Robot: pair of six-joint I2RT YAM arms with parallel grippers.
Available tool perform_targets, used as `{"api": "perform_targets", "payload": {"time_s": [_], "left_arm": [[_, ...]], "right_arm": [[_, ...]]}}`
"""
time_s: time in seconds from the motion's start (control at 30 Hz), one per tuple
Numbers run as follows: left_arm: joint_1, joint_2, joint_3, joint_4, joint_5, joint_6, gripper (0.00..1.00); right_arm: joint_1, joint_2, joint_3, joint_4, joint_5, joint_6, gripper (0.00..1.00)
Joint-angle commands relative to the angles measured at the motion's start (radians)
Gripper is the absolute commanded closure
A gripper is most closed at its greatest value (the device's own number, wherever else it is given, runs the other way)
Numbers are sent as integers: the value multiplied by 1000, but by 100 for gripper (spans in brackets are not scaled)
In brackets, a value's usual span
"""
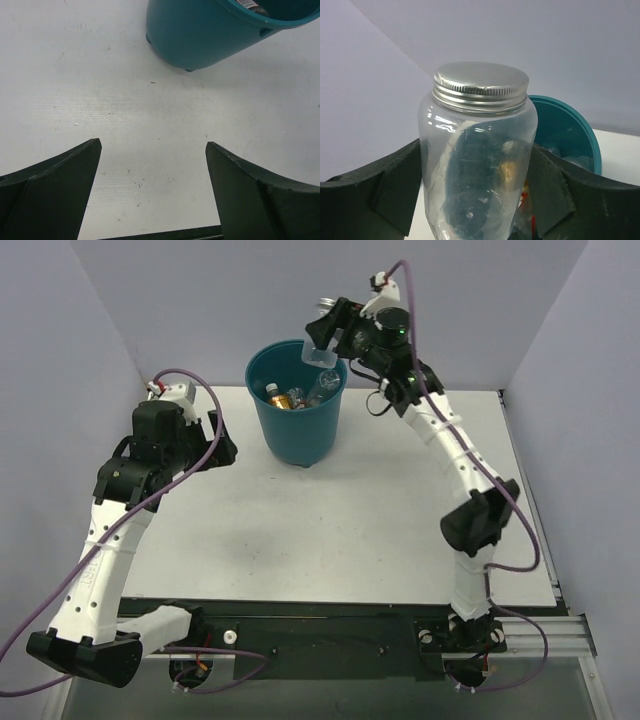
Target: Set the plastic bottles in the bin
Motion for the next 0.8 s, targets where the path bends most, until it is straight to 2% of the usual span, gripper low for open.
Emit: {"api": "perform_targets", "payload": {"time_s": [0.0, 0.03, 0.1, 0.33, 0.5, 0.63, 0.77], "left_arm": [[11, 1, 34, -51, 20, 34, 3], [13, 1, 37, -60, 18, 37, 3], [14, 0, 39, -66, 12, 45, 3], [19, 6, 43, -74, 20, 42, 3], [20, -14, 40, -50, -3, 35, 3], [23, -14, 30, -27, 0, 28, 3], [26, 3, 22, 4, 4, 8, 3]], "right_arm": [[42, 203, 236, -42, 31, 3, 23], [49, 229, 290, -71, 39, 3, 10], [66, 265, 316, -96, 68, -25, 0], [79, 156, 200, -119, 166, -80, 0], [66, -41, 74, -287, 330, -151, 0], [11, -222, -127, -439, 444, -145, 0], [-55, -412, -392, -544, 624, -109, 0]]}}
